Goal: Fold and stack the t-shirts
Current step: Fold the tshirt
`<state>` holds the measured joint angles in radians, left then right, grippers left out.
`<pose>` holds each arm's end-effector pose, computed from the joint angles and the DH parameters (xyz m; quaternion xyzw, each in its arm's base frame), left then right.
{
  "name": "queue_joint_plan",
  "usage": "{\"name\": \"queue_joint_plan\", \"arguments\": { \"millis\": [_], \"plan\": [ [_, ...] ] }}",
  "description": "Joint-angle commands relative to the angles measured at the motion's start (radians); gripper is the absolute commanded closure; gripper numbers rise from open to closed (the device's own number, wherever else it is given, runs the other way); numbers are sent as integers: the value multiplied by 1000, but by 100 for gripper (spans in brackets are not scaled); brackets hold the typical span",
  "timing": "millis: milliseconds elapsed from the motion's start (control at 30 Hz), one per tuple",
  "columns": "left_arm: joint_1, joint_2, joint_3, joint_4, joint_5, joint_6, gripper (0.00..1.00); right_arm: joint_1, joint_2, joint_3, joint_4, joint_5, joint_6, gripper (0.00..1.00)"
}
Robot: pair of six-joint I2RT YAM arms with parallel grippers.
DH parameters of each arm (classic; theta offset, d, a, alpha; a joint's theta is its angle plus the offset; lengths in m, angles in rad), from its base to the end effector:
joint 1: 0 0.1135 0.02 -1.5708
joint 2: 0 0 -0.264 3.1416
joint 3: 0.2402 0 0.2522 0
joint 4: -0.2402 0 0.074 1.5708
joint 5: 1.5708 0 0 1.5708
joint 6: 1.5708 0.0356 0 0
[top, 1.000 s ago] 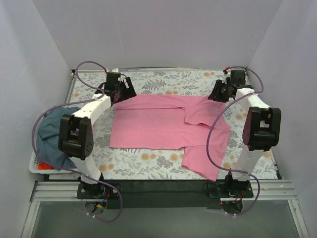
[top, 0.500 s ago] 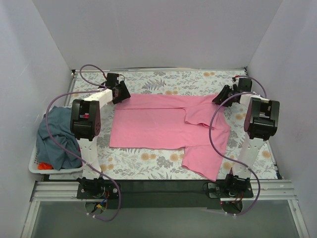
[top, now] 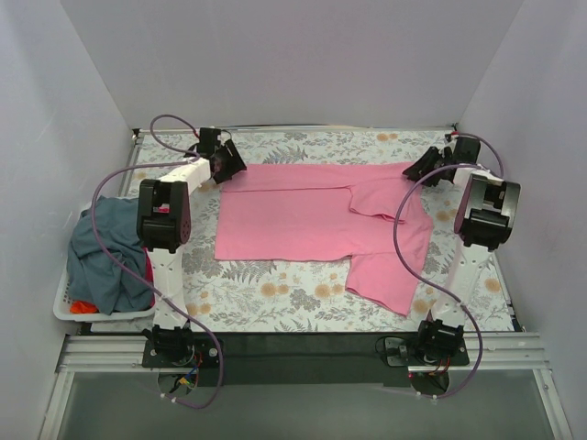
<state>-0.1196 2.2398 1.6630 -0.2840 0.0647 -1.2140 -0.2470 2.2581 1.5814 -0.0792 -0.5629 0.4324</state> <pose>0.4894 -0.0611 0.1542 -0.4780 0.8062 -0.2387 0.2542 0.4815 -0.1018 0.1395 0.1901 0.8683 0.2891 0.3554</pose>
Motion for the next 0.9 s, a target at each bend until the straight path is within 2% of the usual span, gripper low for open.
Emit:
{"name": "queue_joint_plan", "arguments": {
  "millis": [0, 100, 200, 267, 400, 433, 467, 533, 700, 867],
  "plan": [
    [11, 76, 32, -66, 32, -1, 42, -21, 40, 103, -14, 54, -18, 65],
    [12, 34, 44, -43, 26, 5, 38, -17, -20, 108, -28, 64, -40, 63],
    [11, -90, -20, -6, 18, 16, 31, -5, -121, 62, -66, 101, -64, 61],
    [5, -211, -69, -7, -2, 27, 27, 11, -231, -32, -74, 136, -86, 60],
    [-40, -454, -288, -37, -84, 47, 21, 51, -446, -234, -131, 257, -141, 51],
    [-51, -498, -324, -50, -115, 51, 20, 60, -486, -266, -189, 288, -159, 50],
    [-70, -588, -360, -84, -123, 51, 20, 70, -561, -328, -215, 357, -164, 48],
    [-83, -675, -475, -116, -144, 36, 20, 75, -679, -400, -276, 427, -169, 46],
    [-100, -912, -673, -245, -151, -4, 20, 77, -862, -593, -402, 503, -155, 46],
    [-103, -1051, -903, -279, -163, -31, 20, 77, -1063, -762, -429, 558, -156, 49]
  ]
}}
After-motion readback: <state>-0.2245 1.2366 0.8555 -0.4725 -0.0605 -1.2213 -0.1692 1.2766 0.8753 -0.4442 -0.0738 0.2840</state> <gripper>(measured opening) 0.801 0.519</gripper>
